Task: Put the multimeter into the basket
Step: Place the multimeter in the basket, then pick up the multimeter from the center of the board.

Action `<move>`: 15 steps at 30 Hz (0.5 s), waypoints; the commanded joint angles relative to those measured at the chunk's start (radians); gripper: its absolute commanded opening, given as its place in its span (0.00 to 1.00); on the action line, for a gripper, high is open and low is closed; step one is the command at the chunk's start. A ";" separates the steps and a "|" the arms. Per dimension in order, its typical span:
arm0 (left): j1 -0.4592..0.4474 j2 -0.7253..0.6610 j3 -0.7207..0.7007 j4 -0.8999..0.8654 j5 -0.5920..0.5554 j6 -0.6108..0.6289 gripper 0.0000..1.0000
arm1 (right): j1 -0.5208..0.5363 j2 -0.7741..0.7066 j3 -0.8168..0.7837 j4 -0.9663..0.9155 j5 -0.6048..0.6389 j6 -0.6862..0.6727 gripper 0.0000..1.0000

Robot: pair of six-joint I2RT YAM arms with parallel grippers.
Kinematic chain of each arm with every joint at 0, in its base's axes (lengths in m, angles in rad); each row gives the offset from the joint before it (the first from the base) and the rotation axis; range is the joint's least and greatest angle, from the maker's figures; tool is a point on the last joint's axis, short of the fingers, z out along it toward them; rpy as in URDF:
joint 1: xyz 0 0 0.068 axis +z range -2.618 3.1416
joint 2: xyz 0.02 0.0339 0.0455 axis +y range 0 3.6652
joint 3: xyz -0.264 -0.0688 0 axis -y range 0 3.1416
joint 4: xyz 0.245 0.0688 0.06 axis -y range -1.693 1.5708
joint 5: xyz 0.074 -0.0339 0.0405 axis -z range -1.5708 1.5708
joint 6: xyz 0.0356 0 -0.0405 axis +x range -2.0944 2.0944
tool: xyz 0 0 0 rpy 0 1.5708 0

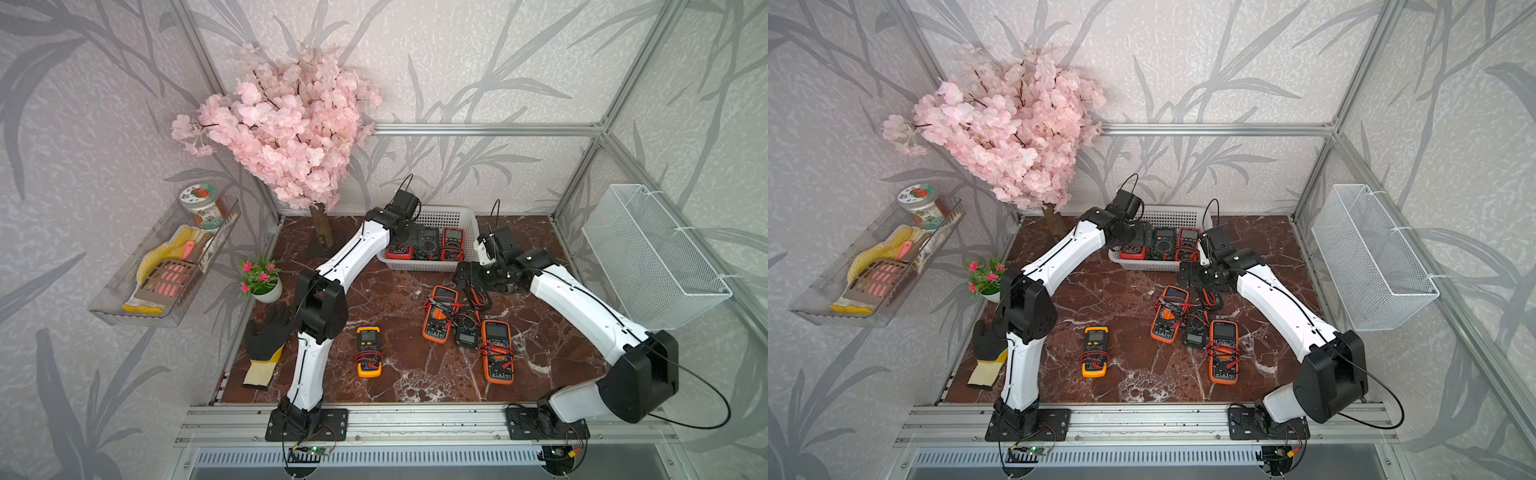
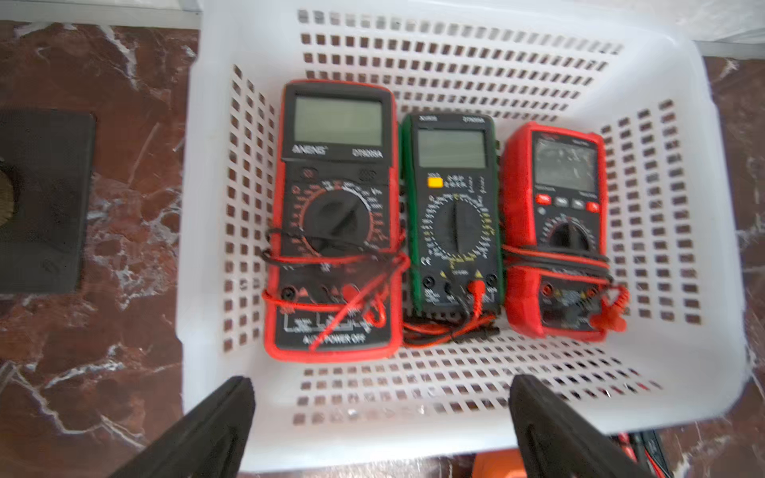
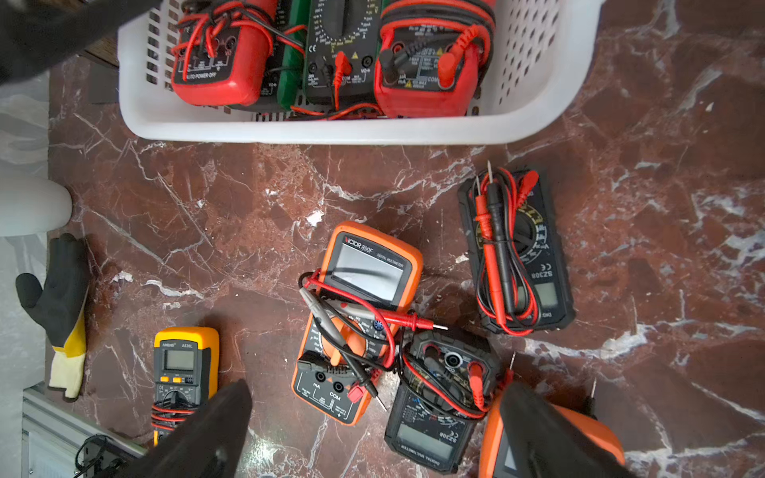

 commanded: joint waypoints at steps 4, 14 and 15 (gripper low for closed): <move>-0.113 -0.167 -0.299 0.116 0.020 -0.090 1.00 | -0.004 -0.041 -0.028 -0.034 0.015 0.006 0.99; -0.288 -0.270 -0.577 0.223 0.005 -0.206 1.00 | -0.030 -0.050 -0.050 -0.057 0.012 0.016 0.99; -0.302 -0.271 -0.588 0.226 -0.001 -0.210 1.00 | -0.035 -0.049 -0.051 -0.061 0.012 0.017 0.99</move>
